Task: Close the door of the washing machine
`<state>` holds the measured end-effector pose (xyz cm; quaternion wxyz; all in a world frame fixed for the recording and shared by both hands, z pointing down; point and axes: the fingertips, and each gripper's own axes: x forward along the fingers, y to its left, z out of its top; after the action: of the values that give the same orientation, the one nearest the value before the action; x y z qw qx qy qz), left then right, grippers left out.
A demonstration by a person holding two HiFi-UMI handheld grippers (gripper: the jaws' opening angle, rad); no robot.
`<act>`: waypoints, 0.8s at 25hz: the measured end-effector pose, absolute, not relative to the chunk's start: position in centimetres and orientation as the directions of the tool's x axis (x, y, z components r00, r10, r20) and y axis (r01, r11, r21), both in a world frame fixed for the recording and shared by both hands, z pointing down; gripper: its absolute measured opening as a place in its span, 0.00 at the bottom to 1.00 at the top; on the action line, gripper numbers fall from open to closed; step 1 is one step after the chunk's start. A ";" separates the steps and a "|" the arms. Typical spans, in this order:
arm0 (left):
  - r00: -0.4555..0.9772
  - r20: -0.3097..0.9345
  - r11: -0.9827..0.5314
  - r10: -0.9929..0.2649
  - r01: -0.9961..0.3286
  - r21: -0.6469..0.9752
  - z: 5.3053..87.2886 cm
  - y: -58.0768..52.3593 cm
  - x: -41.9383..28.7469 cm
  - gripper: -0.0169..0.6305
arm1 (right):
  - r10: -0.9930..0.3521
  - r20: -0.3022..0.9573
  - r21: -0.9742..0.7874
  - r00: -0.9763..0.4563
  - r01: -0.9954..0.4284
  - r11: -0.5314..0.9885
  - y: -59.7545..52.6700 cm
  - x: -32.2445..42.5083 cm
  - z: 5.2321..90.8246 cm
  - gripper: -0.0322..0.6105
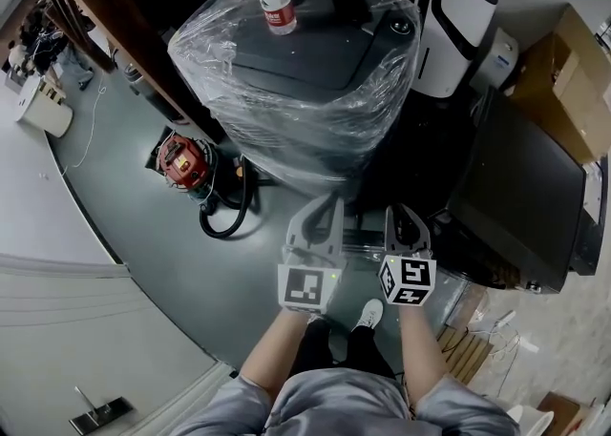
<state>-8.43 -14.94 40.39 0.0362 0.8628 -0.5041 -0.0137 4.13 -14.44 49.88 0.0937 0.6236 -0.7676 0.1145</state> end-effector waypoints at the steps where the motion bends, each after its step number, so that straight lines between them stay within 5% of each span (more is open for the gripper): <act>1: 0.490 0.016 -0.488 -0.871 -0.869 0.077 40.7 -14.9 -8.5 0.02 | -0.933 0.298 -0.062 -0.204 -0.979 0.194 -14.5 4.1 50.6 0.09; 20: 0.468 0.035 -0.465 -0.883 -0.883 0.072 44.6 -13.5 -10.2 0.02 | -0.885 0.425 -0.023 -0.191 -0.979 0.201 -15.0 3.7 61.1 0.12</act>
<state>-10.20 -13.48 44.60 0.0399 0.8557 -0.5159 -0.0036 3.66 -15.03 61.10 0.1616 0.6150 -0.7578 0.1465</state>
